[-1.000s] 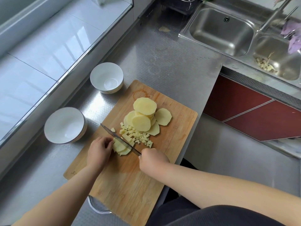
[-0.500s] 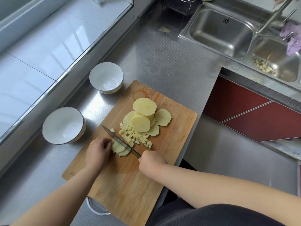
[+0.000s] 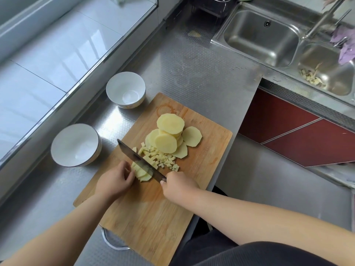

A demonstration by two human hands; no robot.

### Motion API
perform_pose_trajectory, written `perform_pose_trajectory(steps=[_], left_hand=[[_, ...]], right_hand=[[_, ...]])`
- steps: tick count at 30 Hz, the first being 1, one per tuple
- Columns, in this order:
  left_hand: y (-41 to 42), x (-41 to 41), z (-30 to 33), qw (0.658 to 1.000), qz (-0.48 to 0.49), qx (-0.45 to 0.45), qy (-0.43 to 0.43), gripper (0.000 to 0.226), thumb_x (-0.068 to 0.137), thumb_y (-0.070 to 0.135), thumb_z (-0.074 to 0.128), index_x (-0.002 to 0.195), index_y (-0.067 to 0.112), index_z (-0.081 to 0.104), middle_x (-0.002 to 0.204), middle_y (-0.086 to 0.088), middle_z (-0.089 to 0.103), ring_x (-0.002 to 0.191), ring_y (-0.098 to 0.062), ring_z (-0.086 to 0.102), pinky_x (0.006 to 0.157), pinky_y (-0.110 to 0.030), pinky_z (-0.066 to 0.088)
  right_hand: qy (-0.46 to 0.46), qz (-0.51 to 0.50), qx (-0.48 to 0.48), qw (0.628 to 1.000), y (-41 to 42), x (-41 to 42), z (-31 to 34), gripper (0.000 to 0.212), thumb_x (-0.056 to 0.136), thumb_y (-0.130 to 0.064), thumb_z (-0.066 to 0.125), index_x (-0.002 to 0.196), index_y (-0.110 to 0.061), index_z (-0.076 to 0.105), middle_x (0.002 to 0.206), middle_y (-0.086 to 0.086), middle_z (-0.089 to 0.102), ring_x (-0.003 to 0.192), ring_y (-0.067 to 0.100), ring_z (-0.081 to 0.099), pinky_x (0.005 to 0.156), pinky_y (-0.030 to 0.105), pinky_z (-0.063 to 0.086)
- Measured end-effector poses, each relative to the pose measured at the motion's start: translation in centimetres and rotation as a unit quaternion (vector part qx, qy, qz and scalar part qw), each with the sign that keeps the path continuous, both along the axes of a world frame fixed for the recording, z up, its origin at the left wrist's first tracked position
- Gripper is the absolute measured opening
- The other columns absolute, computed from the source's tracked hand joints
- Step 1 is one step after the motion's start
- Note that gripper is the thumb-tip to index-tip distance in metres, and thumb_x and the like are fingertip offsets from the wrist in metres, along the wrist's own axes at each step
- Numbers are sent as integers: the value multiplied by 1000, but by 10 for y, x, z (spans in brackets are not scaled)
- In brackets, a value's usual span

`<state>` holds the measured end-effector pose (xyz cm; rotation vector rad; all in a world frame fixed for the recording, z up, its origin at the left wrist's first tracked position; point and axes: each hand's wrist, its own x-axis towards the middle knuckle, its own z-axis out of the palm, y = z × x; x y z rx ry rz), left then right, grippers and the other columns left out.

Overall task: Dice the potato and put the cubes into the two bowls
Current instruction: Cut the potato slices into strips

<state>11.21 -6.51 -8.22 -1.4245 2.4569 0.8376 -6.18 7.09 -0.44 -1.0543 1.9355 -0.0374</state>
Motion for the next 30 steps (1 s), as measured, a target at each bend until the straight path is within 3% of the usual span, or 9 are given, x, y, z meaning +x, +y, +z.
perform_pose_trajectory(steps=[5,10,14,19,22,25,27,30], left_hand=[[3,2,4,1000,13,6,-4,21,92,45,57,96,25,50,79,9,59,70,-8,55,53,-25,39],[4,1,3,999,39,17,9,21,91,40,60,94,22,51,80,6,59,71,-12,55,56,-30,45],[7,-3,5,998,52,21,21,18,91,35,62,91,23,48,78,8,56,69,-9,54,53,-25,39],[8,-4,6,997,58,29,31,17,91,32,62,90,23,48,80,8,57,70,-8,54,55,-25,42],[8,-4,6,996,68,35,39,16,90,32,63,88,26,49,80,8,59,72,-9,56,59,-29,49],[7,-4,7,995,80,40,39,14,90,31,64,91,26,51,83,9,60,75,-7,57,60,-28,49],[6,-4,8,994,85,50,41,14,89,31,65,92,25,52,84,9,61,76,-7,57,62,-28,49],[2,-4,8,992,94,73,48,15,87,29,68,90,24,54,85,6,62,78,-10,59,67,-33,53]], right_hand=[[10,11,13,1000,0,7,3,29,102,-27,42,113,-7,59,106,12,63,95,31,61,68,32,44],[30,25,47,998,-5,11,0,23,100,-20,45,112,-7,59,105,10,63,93,29,61,66,31,43],[34,21,74,996,-10,14,-7,21,99,-19,46,111,-8,59,103,9,63,87,26,59,65,30,42],[20,-3,76,997,-5,15,-16,28,102,-25,44,118,-7,57,109,10,63,96,28,62,69,31,46],[-39,-66,76,994,-7,-1,-17,38,101,-35,45,123,-6,54,118,13,60,101,30,62,78,38,54],[-92,-120,69,986,-6,-11,-17,40,99,-37,48,125,-6,52,119,12,58,95,30,63,76,43,59],[-78,-110,55,989,-2,-10,-16,37,100,-38,47,117,-6,56,112,12,61,93,30,63,78,44,58],[-56,-79,27,995,2,-4,-12,34,101,-36,44,113,-7,59,107,12,63,94,29,62,78,36,53]])
